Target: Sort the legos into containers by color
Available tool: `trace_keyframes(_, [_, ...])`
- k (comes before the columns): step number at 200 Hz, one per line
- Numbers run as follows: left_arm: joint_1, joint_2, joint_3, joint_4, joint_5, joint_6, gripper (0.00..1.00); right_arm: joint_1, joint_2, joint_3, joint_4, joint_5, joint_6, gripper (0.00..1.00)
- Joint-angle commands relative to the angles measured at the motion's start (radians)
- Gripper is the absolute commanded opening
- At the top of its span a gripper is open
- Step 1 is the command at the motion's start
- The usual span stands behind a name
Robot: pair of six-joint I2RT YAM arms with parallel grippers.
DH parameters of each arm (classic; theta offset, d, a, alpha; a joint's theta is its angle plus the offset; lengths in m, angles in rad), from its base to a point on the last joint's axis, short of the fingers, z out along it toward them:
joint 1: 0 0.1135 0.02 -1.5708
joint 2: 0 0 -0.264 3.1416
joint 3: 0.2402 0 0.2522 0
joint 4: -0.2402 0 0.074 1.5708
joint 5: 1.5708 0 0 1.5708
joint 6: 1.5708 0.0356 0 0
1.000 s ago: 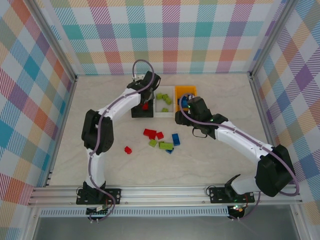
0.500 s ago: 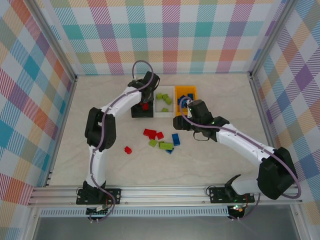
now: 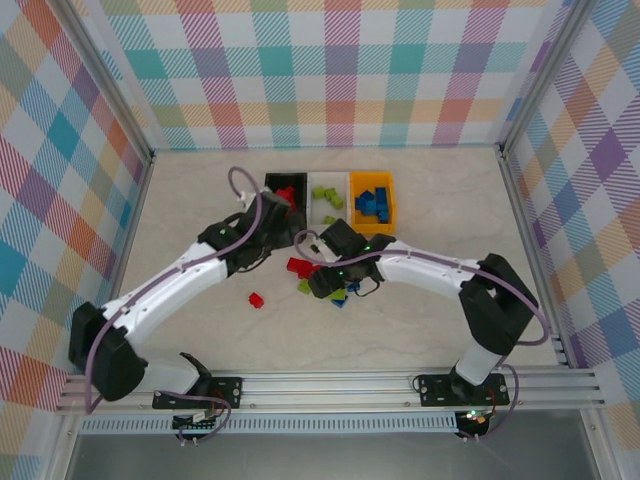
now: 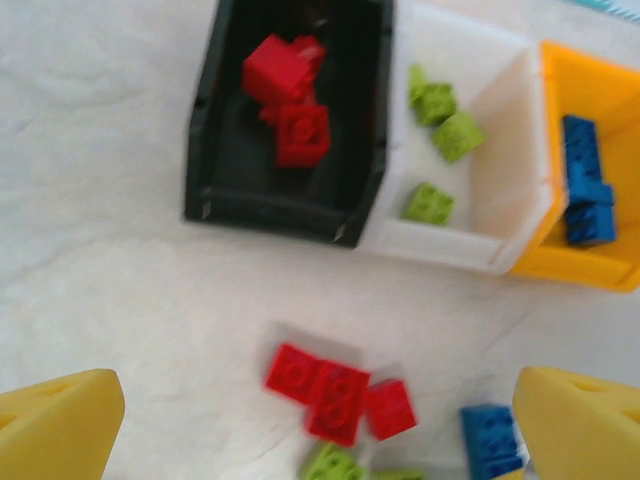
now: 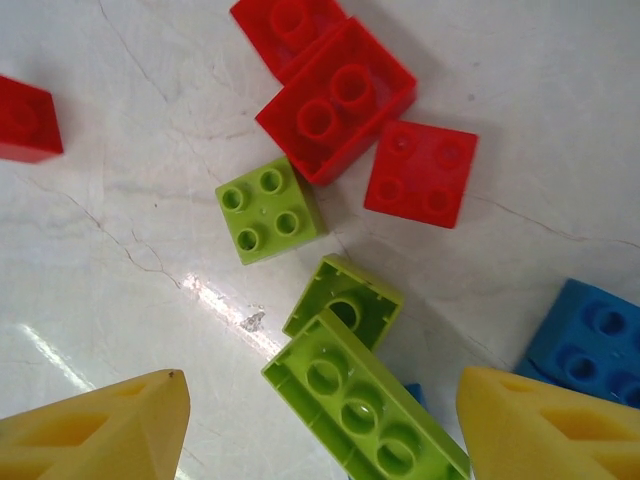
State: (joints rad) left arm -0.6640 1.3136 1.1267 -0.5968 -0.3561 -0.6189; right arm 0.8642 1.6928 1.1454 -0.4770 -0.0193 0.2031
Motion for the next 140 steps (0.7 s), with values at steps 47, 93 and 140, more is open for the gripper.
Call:
trace_keyframes(47, [0.025, -0.237, -0.163, -0.107, -0.021, -0.022, 1.00, 0.084, 0.118, 0.096, -0.155, 0.191, -0.177, 0.73])
trace_keyframes(93, [0.048, -0.244, -0.152, -0.104, -0.008, -0.007, 1.00, 0.122, 0.168, 0.123, -0.181, 0.306, -0.197, 0.70])
trace_keyframes(140, [0.060, -0.242, -0.156, -0.098, 0.006, -0.004, 1.00, 0.127, 0.172, 0.119, -0.173, 0.326, -0.195, 0.58])
